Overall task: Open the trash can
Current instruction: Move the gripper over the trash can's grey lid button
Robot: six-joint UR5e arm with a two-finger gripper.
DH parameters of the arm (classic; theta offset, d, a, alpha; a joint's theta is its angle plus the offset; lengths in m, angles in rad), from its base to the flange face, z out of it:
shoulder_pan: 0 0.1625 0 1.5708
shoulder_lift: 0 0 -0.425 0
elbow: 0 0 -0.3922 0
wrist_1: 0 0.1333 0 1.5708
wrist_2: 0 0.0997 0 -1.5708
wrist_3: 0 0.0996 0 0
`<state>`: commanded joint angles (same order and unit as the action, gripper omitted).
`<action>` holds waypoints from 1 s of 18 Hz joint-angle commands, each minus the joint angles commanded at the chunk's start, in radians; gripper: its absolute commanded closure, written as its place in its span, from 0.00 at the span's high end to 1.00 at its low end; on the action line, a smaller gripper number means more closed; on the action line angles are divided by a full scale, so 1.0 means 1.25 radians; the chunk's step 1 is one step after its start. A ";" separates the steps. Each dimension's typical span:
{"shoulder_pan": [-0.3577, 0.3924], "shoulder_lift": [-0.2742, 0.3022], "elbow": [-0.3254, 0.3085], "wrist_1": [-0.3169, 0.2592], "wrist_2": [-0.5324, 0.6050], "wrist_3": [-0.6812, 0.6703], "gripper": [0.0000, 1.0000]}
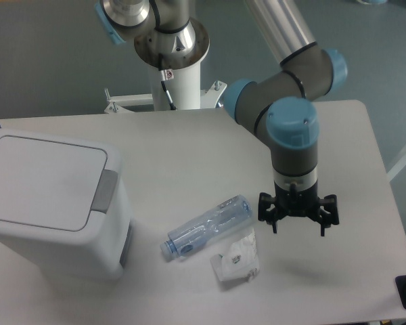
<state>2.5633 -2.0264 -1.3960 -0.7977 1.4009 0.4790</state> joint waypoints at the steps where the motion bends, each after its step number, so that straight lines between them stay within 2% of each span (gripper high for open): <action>1: 0.000 0.011 -0.001 -0.001 -0.037 -0.016 1.00; 4: -0.011 0.048 -0.008 -0.002 -0.092 -0.031 1.00; 11: -0.131 0.146 -0.069 0.002 -0.107 -0.090 1.00; 14: -0.142 0.179 -0.082 0.001 -0.154 -0.096 1.00; 18: -0.155 0.207 -0.125 0.000 -0.156 -0.118 1.00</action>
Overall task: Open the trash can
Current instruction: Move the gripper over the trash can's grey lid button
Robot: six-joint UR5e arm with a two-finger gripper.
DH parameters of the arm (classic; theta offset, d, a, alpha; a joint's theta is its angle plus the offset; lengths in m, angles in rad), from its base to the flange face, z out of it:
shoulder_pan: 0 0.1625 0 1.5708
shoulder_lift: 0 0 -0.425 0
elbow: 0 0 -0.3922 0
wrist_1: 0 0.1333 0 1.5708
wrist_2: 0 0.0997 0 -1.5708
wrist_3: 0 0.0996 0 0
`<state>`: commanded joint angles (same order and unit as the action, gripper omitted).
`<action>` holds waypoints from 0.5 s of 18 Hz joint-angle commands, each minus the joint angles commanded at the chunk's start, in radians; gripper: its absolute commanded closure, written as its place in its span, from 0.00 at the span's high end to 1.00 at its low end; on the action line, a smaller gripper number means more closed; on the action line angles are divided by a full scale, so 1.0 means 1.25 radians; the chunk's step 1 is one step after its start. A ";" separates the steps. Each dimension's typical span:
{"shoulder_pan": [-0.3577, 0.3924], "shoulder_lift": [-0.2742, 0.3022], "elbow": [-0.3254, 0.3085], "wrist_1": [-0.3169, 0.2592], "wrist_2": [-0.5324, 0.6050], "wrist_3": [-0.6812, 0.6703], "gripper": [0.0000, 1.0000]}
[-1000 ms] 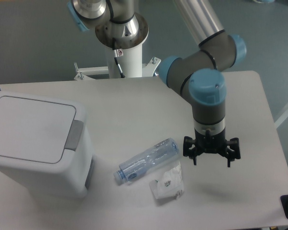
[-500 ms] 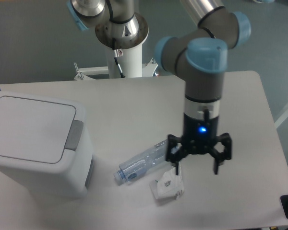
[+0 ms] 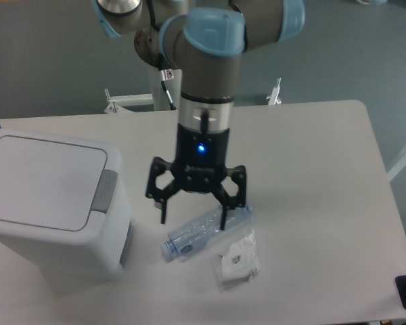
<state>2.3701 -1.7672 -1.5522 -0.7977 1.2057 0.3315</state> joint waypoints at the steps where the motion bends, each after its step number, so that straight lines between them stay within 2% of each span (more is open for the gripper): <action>1: -0.009 0.001 -0.005 0.001 0.000 -0.018 1.00; 9: -0.041 0.007 -0.027 -0.001 -0.002 -0.069 1.00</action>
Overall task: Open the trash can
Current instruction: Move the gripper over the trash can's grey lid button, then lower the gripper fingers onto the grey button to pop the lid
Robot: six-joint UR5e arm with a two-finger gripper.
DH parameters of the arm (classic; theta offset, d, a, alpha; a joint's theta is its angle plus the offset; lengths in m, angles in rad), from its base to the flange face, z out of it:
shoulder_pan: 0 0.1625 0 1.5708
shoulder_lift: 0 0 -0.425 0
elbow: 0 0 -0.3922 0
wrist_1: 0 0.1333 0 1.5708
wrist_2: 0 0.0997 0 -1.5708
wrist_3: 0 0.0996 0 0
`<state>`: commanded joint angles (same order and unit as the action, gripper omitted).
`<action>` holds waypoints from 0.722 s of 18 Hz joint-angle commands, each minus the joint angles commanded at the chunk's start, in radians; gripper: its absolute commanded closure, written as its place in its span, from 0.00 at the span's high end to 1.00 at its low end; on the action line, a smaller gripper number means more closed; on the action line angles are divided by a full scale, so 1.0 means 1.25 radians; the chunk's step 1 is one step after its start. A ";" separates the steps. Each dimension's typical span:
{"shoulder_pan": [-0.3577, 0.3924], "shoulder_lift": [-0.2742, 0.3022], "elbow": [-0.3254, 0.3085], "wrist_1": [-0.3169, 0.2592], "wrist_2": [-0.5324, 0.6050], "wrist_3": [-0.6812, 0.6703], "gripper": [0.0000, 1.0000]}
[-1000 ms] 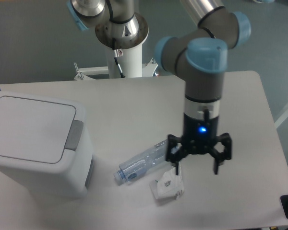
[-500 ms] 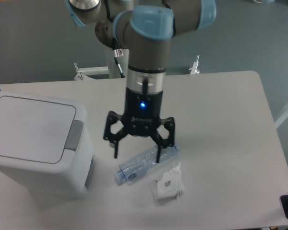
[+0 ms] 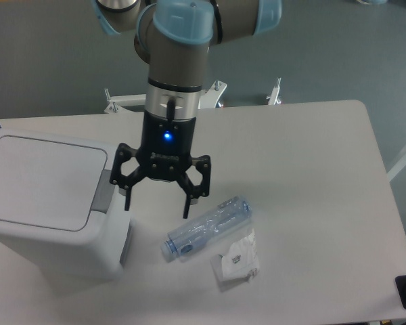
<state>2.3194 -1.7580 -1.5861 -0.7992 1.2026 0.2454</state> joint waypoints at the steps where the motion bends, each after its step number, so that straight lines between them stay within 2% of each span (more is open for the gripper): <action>1: 0.000 0.007 -0.007 0.001 0.000 0.001 1.00; 4: 0.000 0.027 -0.026 0.000 -0.001 0.002 1.00; 13: -0.001 0.027 -0.044 0.000 0.002 -0.005 1.00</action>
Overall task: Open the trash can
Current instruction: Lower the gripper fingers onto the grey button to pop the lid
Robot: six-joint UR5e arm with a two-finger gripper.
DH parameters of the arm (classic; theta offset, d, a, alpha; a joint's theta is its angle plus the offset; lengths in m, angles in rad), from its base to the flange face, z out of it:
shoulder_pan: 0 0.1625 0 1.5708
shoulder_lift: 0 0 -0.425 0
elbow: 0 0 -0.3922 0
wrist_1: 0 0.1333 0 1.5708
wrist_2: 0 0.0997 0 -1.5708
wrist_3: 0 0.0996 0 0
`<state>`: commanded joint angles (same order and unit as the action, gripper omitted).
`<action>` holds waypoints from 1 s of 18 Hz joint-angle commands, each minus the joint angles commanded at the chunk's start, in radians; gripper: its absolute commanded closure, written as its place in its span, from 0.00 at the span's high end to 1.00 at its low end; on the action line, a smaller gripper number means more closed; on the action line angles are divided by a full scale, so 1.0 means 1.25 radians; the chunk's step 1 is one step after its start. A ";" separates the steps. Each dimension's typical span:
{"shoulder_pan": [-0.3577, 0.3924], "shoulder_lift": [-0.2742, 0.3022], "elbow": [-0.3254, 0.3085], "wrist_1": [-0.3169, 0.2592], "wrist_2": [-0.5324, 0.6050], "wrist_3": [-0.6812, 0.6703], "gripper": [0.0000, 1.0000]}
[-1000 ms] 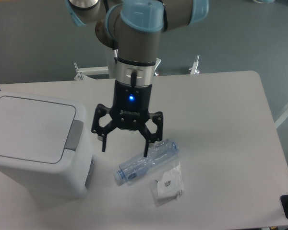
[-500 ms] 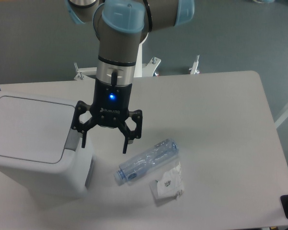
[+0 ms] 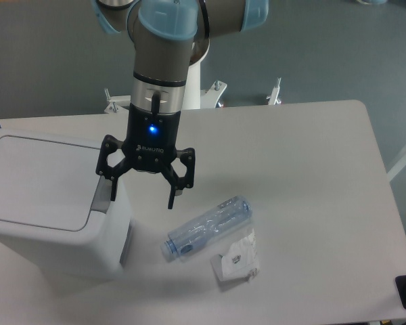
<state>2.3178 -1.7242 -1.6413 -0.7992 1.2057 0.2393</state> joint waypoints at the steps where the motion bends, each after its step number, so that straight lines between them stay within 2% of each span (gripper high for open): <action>1: 0.000 0.000 -0.006 0.000 0.000 0.000 1.00; 7: 0.000 0.000 -0.005 0.001 -0.001 -0.002 1.00; 12: 0.001 0.002 0.017 0.001 -0.002 -0.037 1.00; 18: -0.010 0.012 -0.012 0.000 0.001 -0.039 1.00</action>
<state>2.3056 -1.7089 -1.6567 -0.7992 1.2072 0.1902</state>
